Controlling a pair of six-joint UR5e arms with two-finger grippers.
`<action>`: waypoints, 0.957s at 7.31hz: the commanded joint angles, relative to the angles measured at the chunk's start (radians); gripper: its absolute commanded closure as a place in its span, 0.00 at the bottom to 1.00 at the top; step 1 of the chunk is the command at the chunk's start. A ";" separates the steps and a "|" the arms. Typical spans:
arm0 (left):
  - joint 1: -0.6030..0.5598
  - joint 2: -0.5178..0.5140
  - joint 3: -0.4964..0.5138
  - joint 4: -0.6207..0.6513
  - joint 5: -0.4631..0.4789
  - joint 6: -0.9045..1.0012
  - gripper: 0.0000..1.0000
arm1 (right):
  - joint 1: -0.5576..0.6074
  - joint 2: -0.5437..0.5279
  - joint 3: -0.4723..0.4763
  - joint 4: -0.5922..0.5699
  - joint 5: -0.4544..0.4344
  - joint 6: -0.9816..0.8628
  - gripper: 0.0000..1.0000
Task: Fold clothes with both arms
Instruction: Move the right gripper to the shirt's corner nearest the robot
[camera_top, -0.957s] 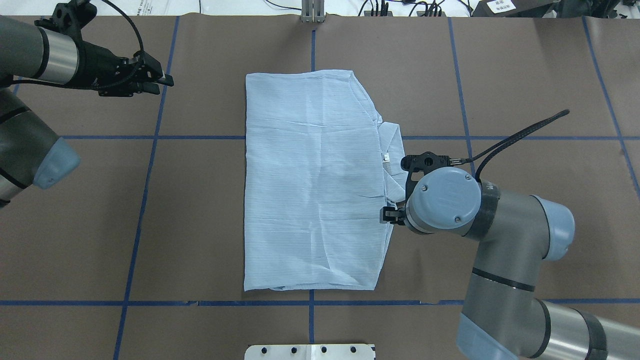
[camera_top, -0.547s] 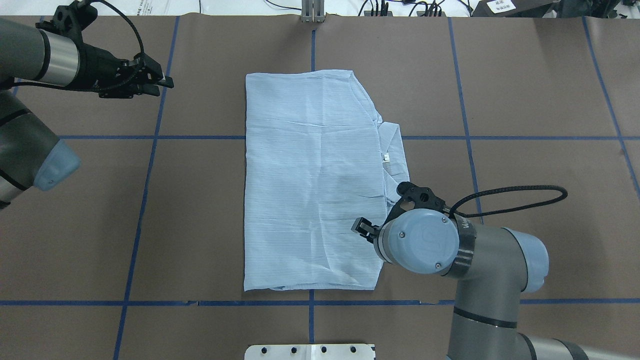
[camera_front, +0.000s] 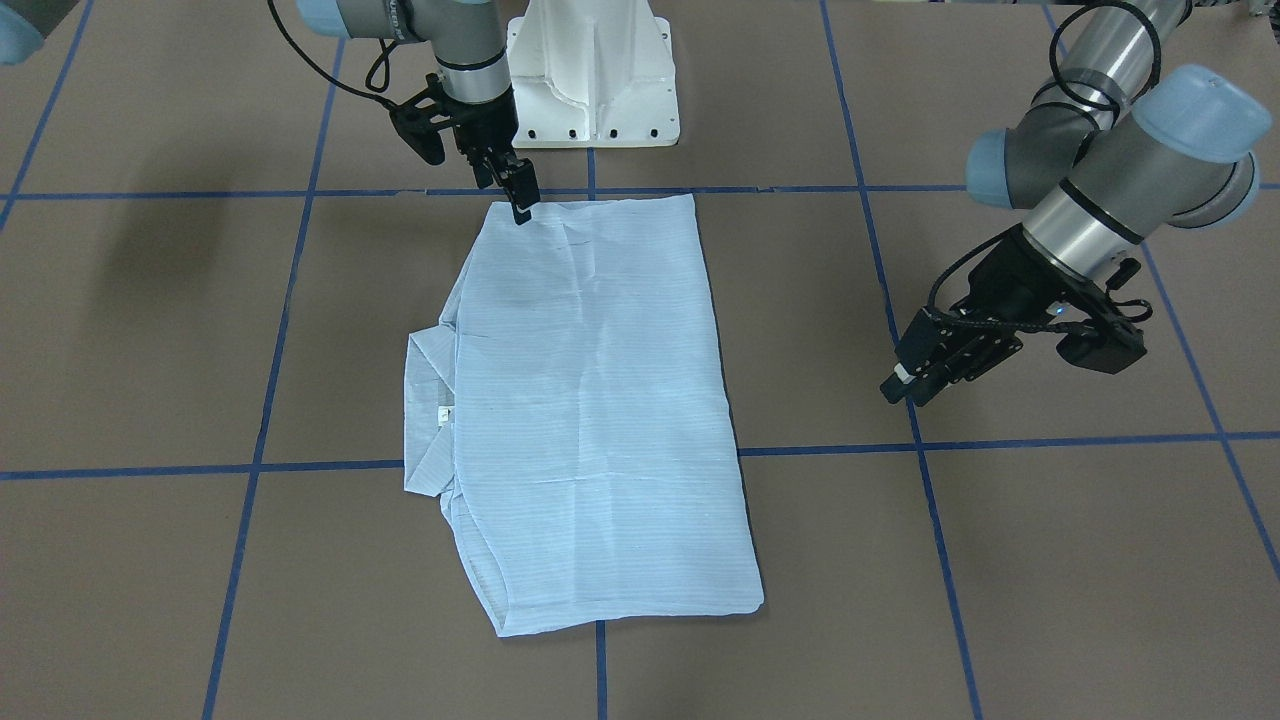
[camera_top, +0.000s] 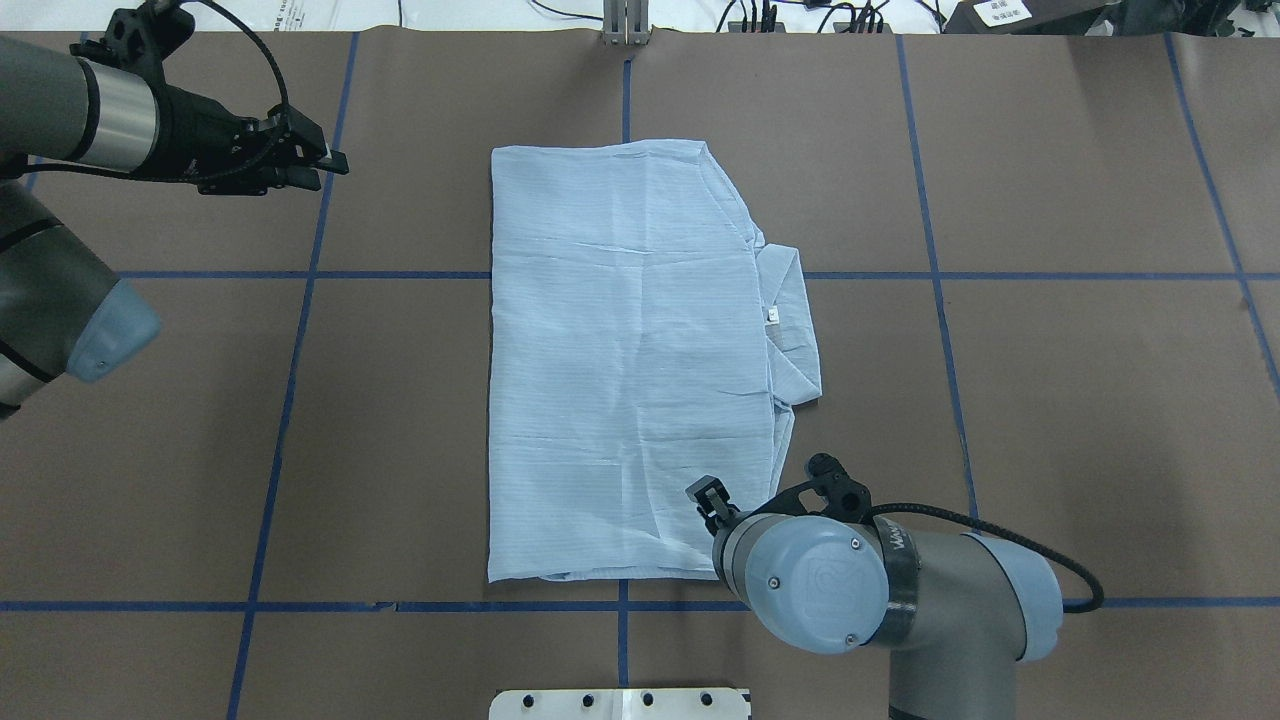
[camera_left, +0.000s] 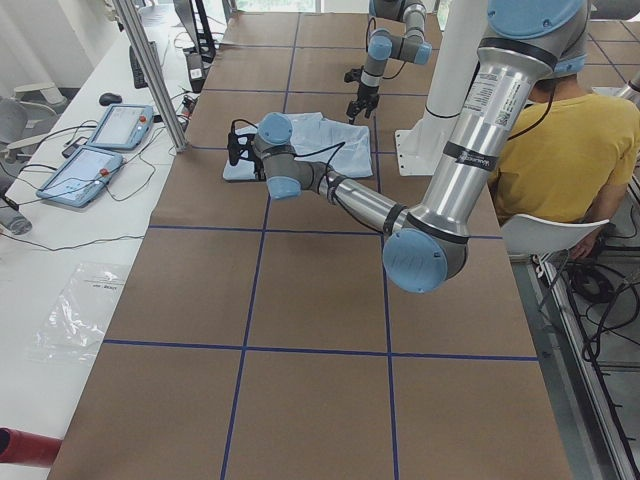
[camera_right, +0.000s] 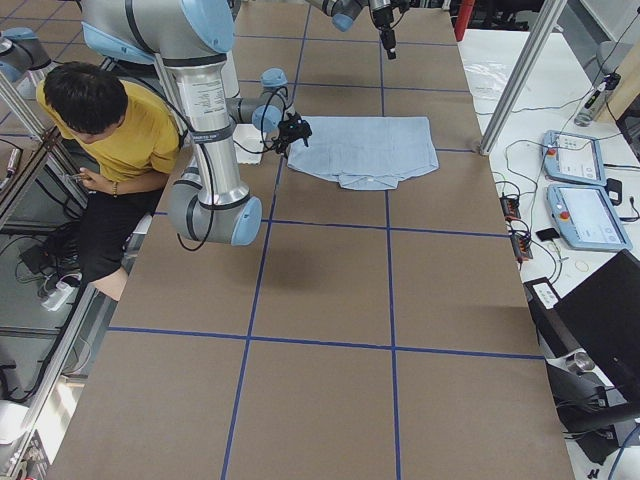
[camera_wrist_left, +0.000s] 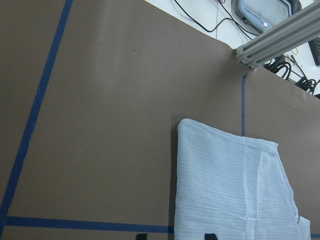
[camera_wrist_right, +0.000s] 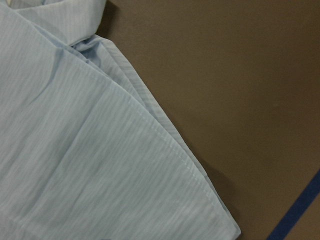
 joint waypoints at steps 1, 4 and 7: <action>-0.001 0.001 0.005 0.000 0.003 0.002 0.52 | -0.025 -0.002 -0.013 0.050 -0.044 0.119 0.07; 0.001 0.008 -0.004 0.000 0.017 -0.003 0.51 | -0.024 -0.013 -0.046 0.105 -0.044 0.123 0.07; 0.001 0.008 -0.009 0.000 0.017 -0.003 0.51 | -0.025 -0.013 -0.077 0.106 -0.043 0.112 0.09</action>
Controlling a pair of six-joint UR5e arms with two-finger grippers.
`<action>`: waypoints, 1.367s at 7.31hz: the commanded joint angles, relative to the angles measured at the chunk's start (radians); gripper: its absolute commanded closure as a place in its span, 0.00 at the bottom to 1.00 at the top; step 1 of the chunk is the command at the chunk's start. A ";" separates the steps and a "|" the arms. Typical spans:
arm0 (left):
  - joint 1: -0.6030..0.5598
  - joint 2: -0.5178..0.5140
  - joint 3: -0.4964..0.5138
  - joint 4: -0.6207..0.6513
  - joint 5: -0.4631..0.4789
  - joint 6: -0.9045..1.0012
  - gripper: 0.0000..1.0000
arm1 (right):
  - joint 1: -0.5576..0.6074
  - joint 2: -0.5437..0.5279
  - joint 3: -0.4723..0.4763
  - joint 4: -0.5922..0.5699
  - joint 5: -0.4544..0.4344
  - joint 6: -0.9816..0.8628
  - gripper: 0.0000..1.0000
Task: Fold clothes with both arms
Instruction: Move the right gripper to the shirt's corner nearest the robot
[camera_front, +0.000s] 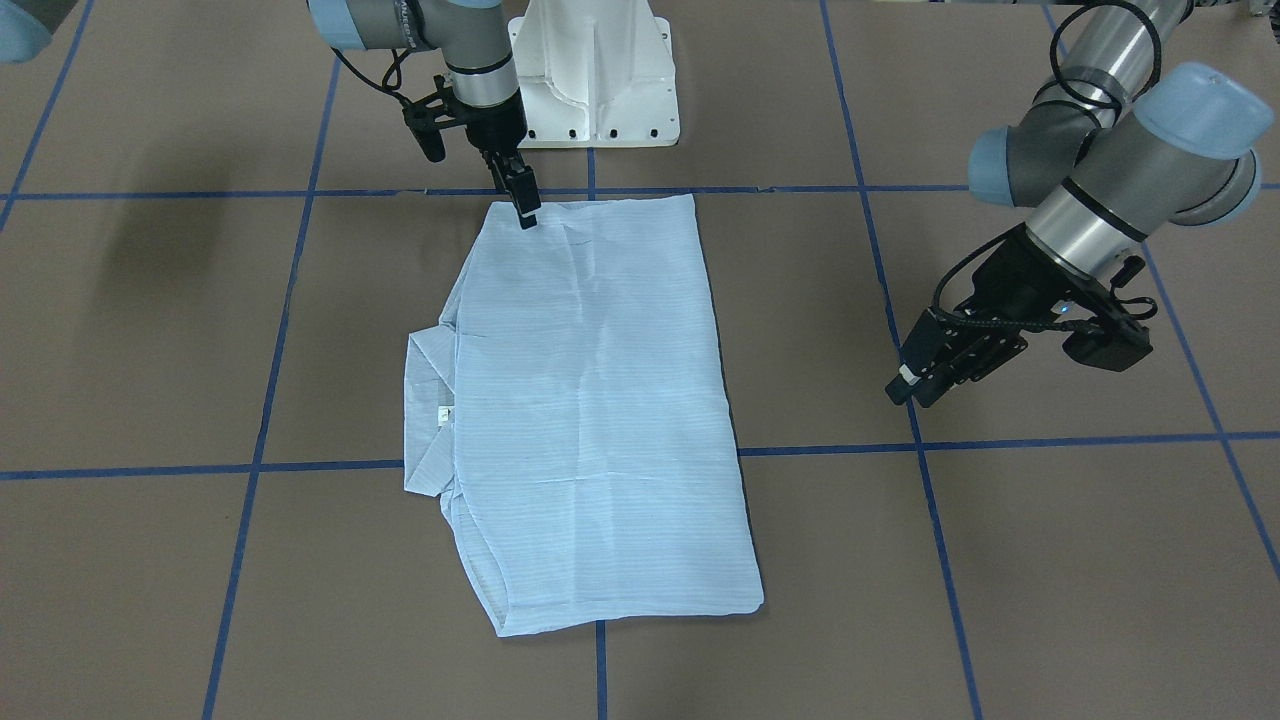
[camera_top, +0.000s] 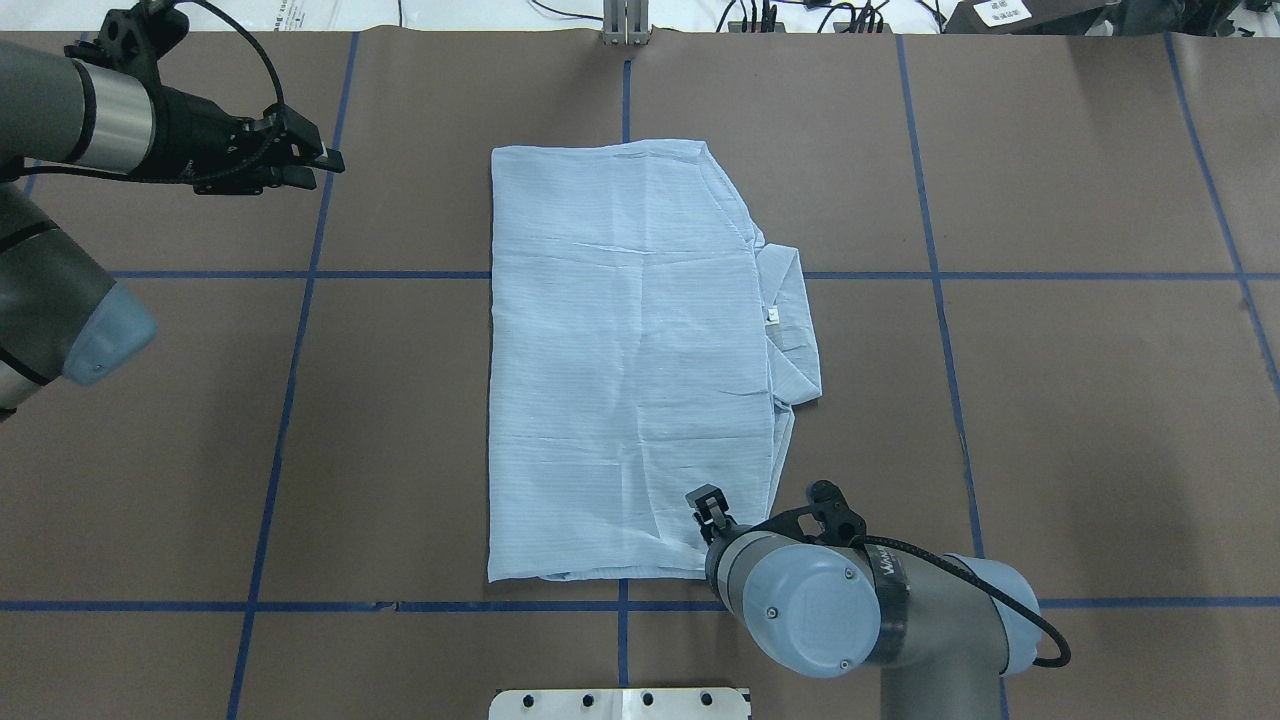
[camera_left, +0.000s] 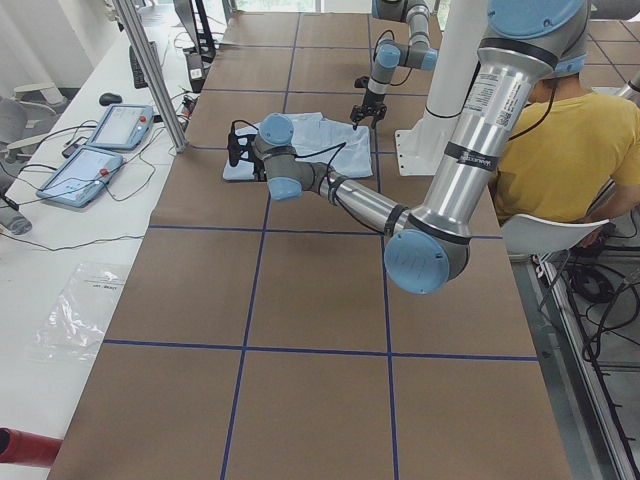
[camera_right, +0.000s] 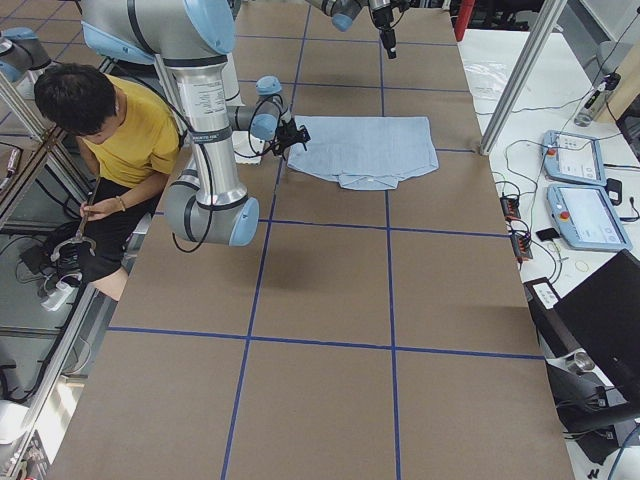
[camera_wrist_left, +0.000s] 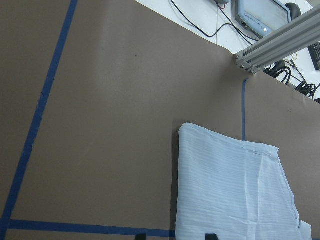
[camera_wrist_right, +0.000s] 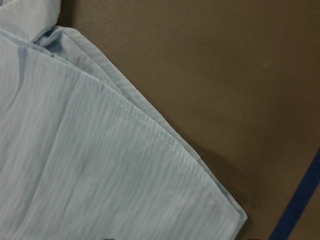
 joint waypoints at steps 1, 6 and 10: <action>0.000 0.000 -0.001 0.000 0.001 0.000 0.51 | 0.001 -0.001 -0.018 0.002 0.000 -0.008 0.11; -0.002 -0.001 -0.011 0.002 -0.004 -0.003 0.51 | 0.001 -0.001 -0.019 0.002 0.005 0.001 1.00; 0.000 0.000 -0.010 0.003 -0.004 -0.005 0.51 | 0.012 0.002 -0.007 0.002 0.013 -0.015 1.00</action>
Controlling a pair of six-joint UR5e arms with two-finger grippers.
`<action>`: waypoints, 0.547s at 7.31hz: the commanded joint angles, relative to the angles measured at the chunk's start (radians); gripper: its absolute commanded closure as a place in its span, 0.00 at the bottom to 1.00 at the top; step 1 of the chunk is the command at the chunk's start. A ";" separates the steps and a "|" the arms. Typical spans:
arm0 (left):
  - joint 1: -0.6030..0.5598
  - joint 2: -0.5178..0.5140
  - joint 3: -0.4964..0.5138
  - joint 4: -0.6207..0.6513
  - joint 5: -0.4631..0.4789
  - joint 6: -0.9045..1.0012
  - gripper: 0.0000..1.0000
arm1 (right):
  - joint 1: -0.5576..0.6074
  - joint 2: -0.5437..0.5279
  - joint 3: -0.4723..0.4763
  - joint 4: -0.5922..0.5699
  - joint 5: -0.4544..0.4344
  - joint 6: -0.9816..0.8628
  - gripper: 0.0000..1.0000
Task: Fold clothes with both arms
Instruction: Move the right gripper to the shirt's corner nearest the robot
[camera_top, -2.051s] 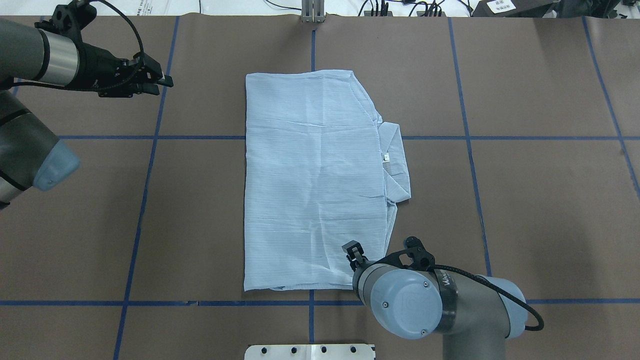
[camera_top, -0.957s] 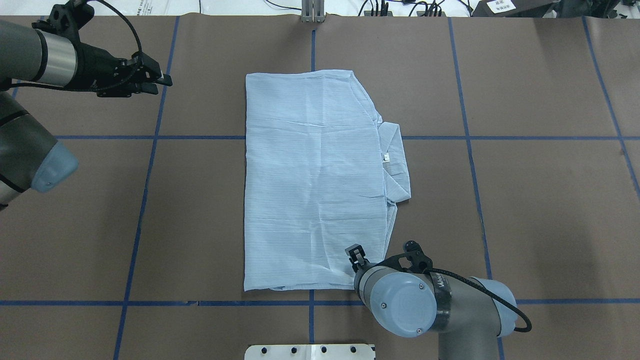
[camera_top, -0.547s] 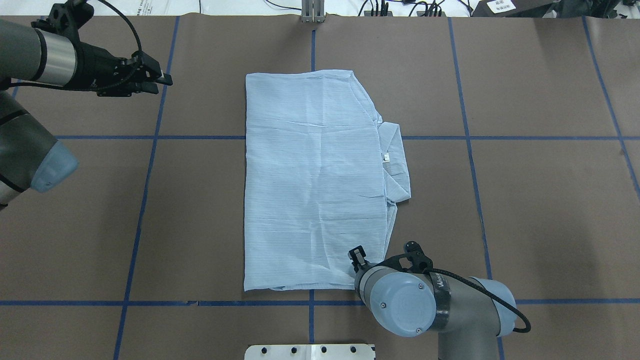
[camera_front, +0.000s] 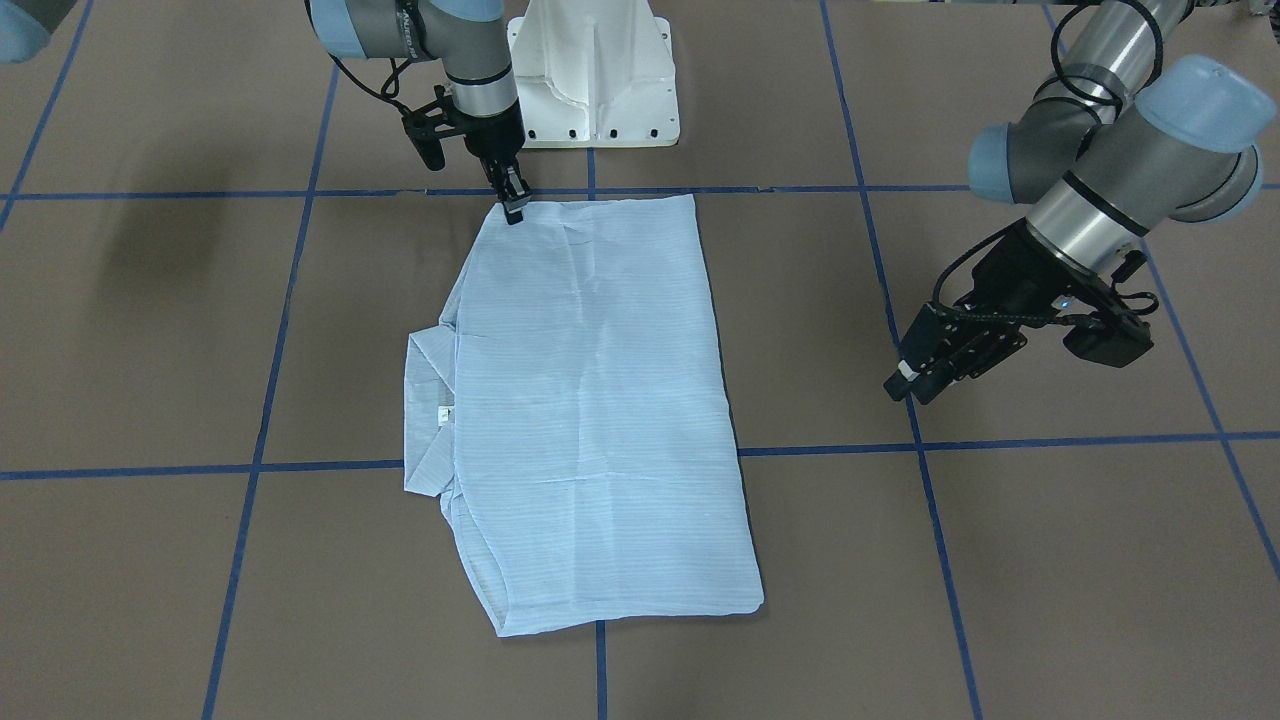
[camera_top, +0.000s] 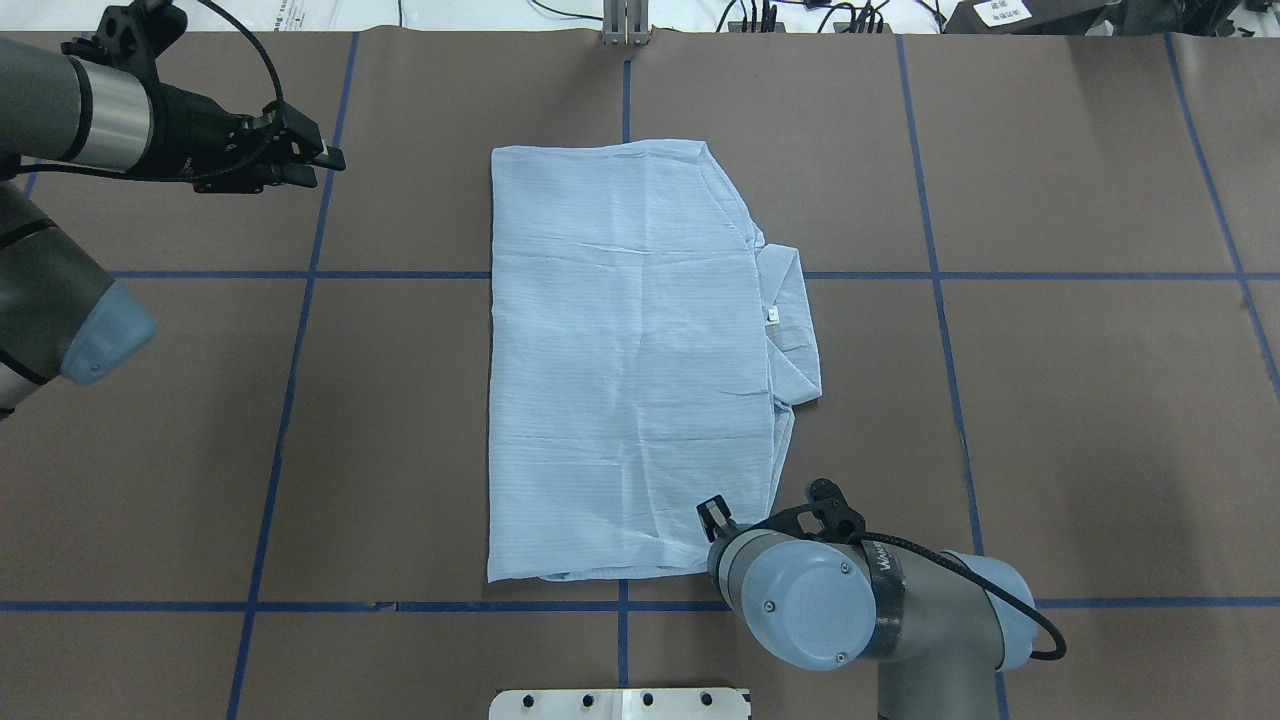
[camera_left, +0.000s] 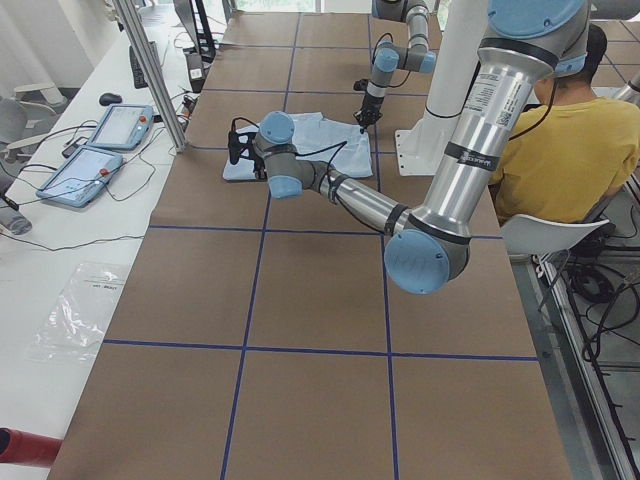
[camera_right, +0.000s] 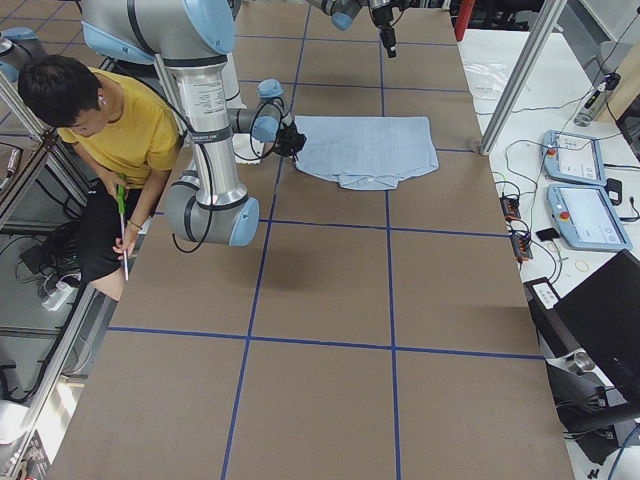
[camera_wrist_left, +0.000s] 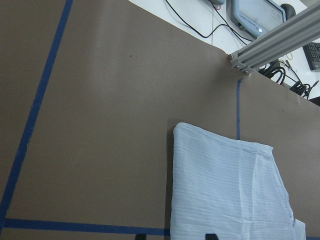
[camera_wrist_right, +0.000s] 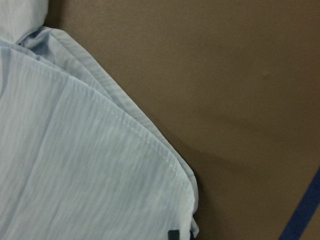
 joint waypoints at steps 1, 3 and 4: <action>0.001 0.000 -0.003 0.001 0.000 -0.009 0.51 | 0.005 0.000 0.034 -0.012 0.003 -0.001 1.00; 0.059 0.020 -0.065 0.003 0.003 -0.181 0.50 | 0.007 -0.005 0.051 -0.013 0.020 -0.001 1.00; 0.131 0.070 -0.105 0.003 0.012 -0.229 0.50 | 0.005 0.000 0.049 -0.012 0.035 -0.003 1.00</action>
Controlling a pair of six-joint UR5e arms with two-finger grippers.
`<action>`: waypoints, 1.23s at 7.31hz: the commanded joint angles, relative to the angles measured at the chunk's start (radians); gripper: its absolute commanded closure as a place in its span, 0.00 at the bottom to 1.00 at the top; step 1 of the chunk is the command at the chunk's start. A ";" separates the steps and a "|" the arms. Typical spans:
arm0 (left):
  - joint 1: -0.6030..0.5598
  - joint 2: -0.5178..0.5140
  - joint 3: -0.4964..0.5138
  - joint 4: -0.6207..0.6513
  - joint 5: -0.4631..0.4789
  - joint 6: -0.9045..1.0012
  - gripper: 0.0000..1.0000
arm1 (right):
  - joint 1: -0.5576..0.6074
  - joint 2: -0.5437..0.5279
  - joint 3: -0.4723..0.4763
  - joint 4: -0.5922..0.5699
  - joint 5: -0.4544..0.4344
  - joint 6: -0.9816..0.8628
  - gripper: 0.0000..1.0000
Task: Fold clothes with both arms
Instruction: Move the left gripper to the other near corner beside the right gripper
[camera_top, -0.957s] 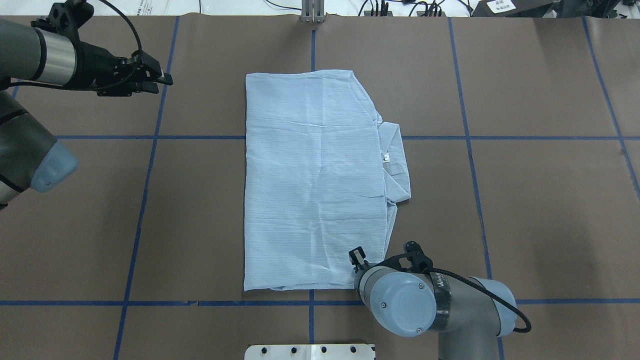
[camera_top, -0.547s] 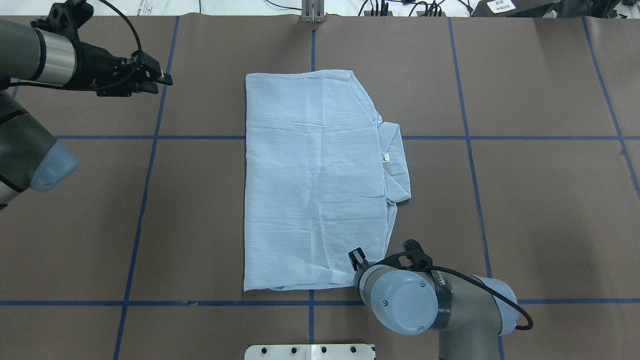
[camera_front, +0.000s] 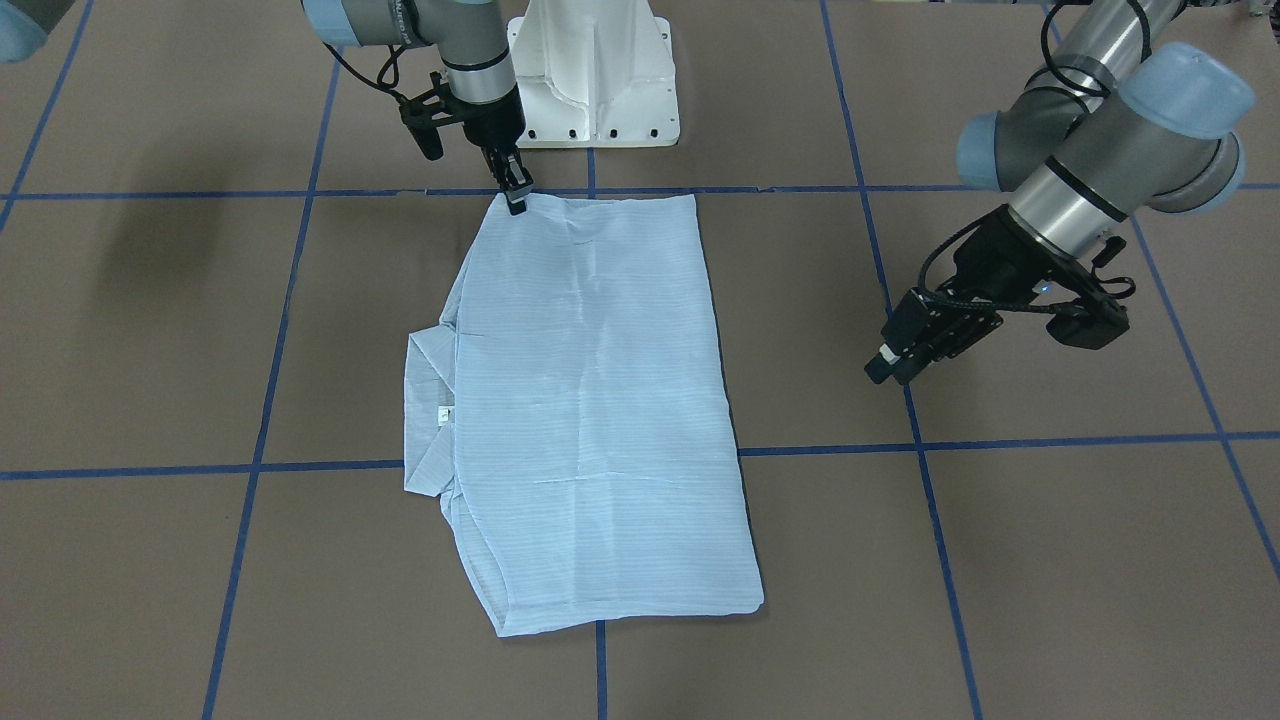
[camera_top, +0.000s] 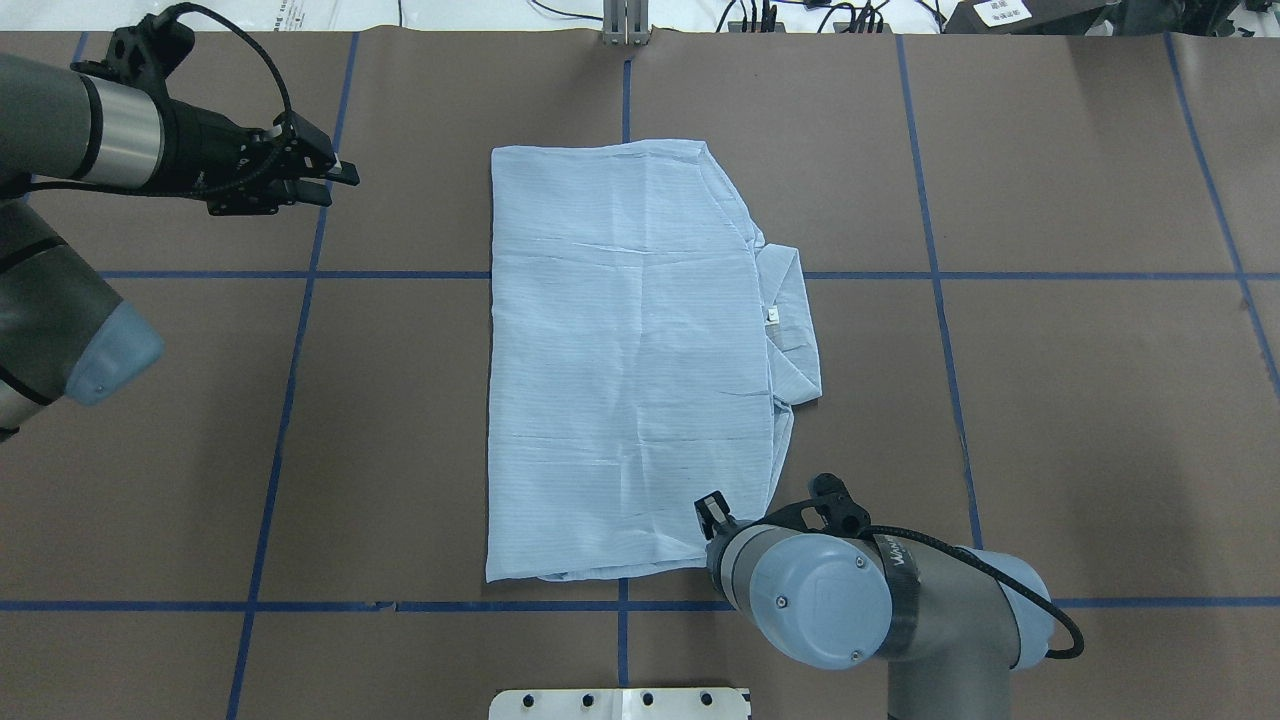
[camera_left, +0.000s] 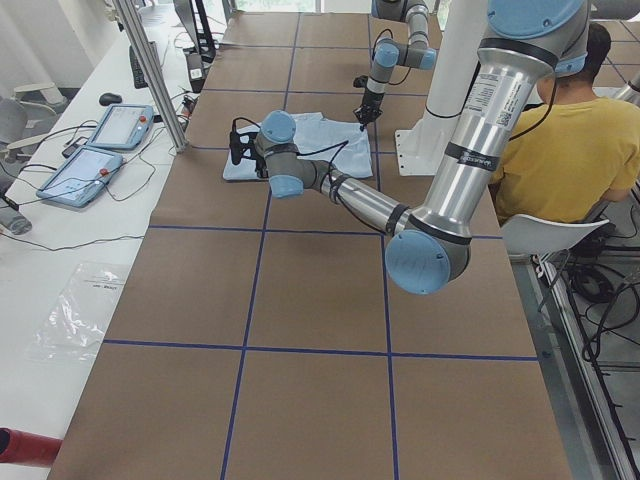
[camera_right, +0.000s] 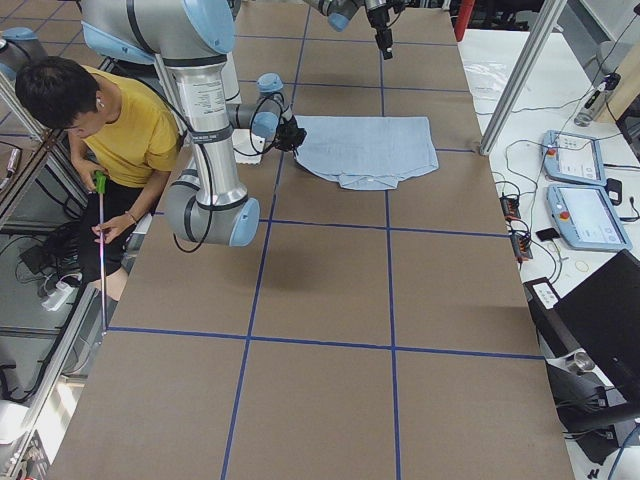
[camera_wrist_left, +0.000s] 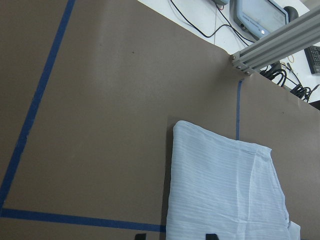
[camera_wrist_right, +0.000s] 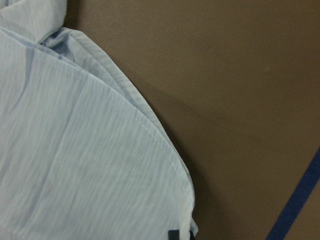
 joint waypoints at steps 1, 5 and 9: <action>0.179 0.076 -0.106 0.001 0.088 -0.169 0.50 | 0.000 0.001 0.003 0.000 0.030 -0.003 1.00; 0.596 0.189 -0.225 0.058 0.456 -0.503 0.50 | 0.000 -0.001 0.009 0.002 0.028 -0.003 1.00; 0.733 0.171 -0.205 0.108 0.532 -0.508 0.51 | 0.000 0.001 0.011 0.002 0.030 -0.003 1.00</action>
